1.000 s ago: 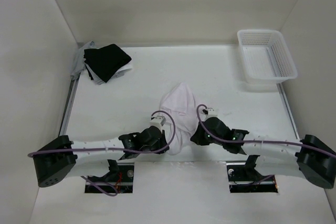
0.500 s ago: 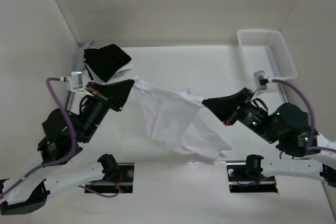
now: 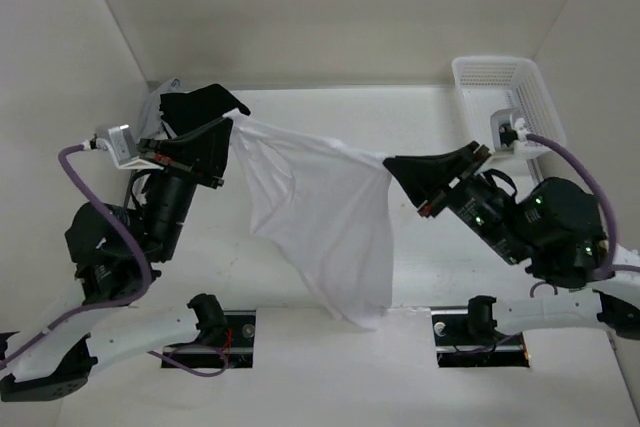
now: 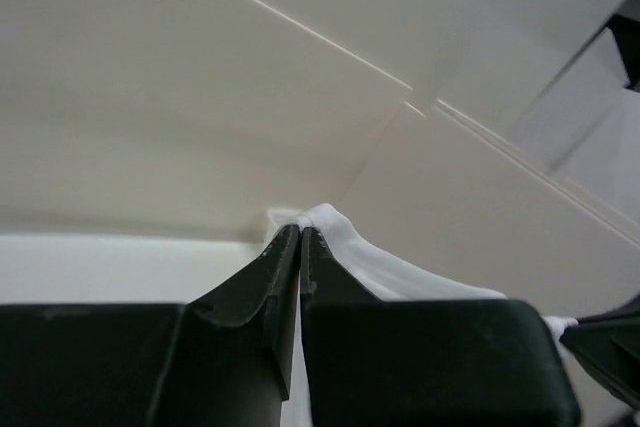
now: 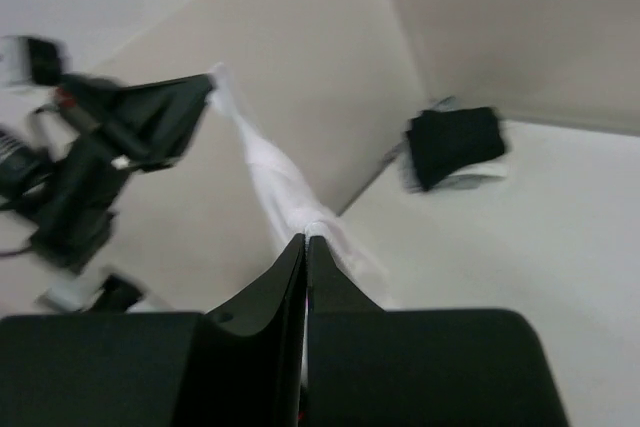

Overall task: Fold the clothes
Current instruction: Flatten the tank top out

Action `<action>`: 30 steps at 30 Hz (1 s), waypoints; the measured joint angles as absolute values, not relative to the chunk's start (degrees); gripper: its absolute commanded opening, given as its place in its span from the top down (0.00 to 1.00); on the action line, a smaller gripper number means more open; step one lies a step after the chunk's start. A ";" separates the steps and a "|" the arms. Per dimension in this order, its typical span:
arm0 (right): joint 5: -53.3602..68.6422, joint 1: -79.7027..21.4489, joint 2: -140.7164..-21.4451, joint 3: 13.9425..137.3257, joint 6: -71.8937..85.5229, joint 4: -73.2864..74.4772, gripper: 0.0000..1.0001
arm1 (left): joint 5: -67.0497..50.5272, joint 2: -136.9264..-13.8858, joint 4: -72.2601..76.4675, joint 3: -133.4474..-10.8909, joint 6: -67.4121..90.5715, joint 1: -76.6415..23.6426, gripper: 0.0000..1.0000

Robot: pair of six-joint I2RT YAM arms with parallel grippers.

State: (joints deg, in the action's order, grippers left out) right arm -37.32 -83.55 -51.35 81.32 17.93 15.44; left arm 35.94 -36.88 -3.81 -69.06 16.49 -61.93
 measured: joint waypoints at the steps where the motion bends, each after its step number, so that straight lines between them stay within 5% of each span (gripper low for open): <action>1: -36.53 -80.29 -51.72 80.44 17.74 14.90 0.98 | 36.82 -37.32 -1.50 -67.81 15.16 -60.18 0.98; 7: -19.88 -48.40 -59.51 72.60 22.96 11.27 1.00 | 34.39 -48.21 7.07 -59.33 15.44 -44.49 0.98; 12: -14.83 -45.60 -64.16 72.64 23.14 11.94 1.00 | 25.08 -57.43 2.46 -61.04 20.58 -33.93 0.98; 16: -15.14 -51.53 -61.63 78.28 20.62 11.94 1.00 | 20.64 -56.62 0.40 -69.95 21.93 -34.04 0.98; 23: -25.80 -78.70 -52.88 87.59 11.94 8.95 0.99 | 18.22 -47.09 2.04 -80.05 20.99 -40.38 0.98; 30: -43.83 -100.27 -60.51 95.42 -5.45 2.07 0.99 | 18.44 -43.81 1.72 -83.48 19.29 -43.70 0.98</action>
State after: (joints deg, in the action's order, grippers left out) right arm -43.83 -100.27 -60.51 95.42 -5.45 2.07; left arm 18.44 -43.81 1.72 -83.48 19.29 -43.70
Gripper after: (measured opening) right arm 0.011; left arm 0.022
